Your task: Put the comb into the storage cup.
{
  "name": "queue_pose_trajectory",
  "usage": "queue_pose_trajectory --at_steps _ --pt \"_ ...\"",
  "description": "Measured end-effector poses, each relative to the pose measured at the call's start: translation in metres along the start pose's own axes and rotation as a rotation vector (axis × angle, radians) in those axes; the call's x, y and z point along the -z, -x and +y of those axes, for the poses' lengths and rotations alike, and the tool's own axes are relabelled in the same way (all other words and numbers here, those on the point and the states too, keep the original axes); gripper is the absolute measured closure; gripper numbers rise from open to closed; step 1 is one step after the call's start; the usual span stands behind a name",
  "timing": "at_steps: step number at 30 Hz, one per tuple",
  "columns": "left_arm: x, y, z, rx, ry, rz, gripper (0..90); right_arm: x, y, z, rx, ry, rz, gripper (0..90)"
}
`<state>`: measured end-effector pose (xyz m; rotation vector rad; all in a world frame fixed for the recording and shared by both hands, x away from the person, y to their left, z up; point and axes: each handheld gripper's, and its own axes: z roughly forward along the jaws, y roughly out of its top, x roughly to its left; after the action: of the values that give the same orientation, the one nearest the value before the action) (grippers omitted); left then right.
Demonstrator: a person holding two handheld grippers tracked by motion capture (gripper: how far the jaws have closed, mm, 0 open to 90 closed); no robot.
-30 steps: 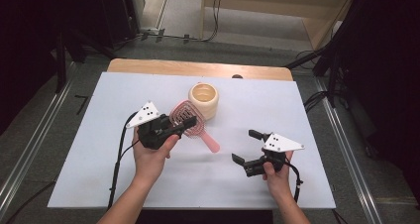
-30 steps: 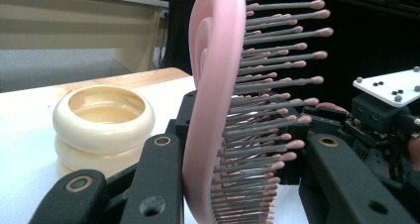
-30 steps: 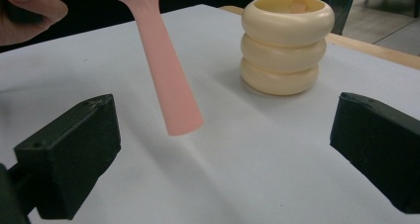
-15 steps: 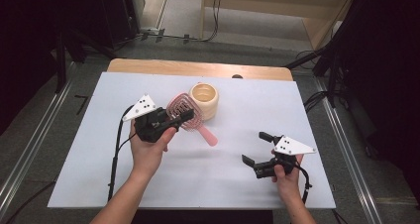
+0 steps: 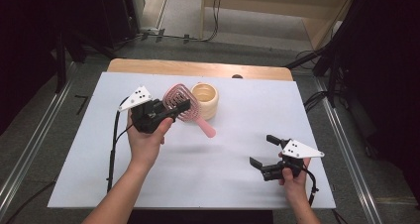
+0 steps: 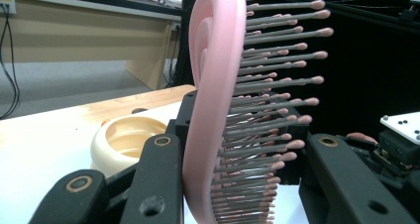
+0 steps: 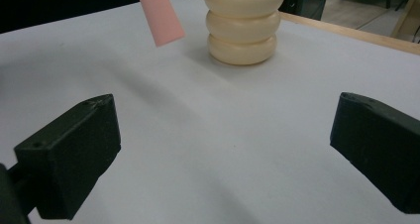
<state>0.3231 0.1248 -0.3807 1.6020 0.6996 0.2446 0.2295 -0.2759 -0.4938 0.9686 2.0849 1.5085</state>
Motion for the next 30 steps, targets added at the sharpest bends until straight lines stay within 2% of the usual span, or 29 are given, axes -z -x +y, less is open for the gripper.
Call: queue_pose_trajectory --at_steps 8,15,20,23,30 --pt "-0.003 -0.004 0.004 -0.005 0.001 0.010 65.2 0.010 0.005 -0.010 -0.011 -0.016 -0.016 0.0" --pt "-0.004 -0.007 0.008 -0.007 0.005 0.017 65.2 0.023 0.012 -0.019 -0.033 -0.008 -0.039 0.0" --pt "-0.005 -0.010 0.012 0.008 0.018 0.020 65.2 0.029 0.018 -0.025 -0.040 -0.007 -0.055 0.0" --pt "-0.006 -0.010 0.015 0.003 0.018 0.024 65.2 0.031 0.019 -0.025 -0.049 0.004 -0.053 0.0" --pt "-0.007 -0.013 0.026 -0.005 0.028 0.033 65.2 0.032 0.018 -0.025 -0.038 0.011 -0.054 0.0"
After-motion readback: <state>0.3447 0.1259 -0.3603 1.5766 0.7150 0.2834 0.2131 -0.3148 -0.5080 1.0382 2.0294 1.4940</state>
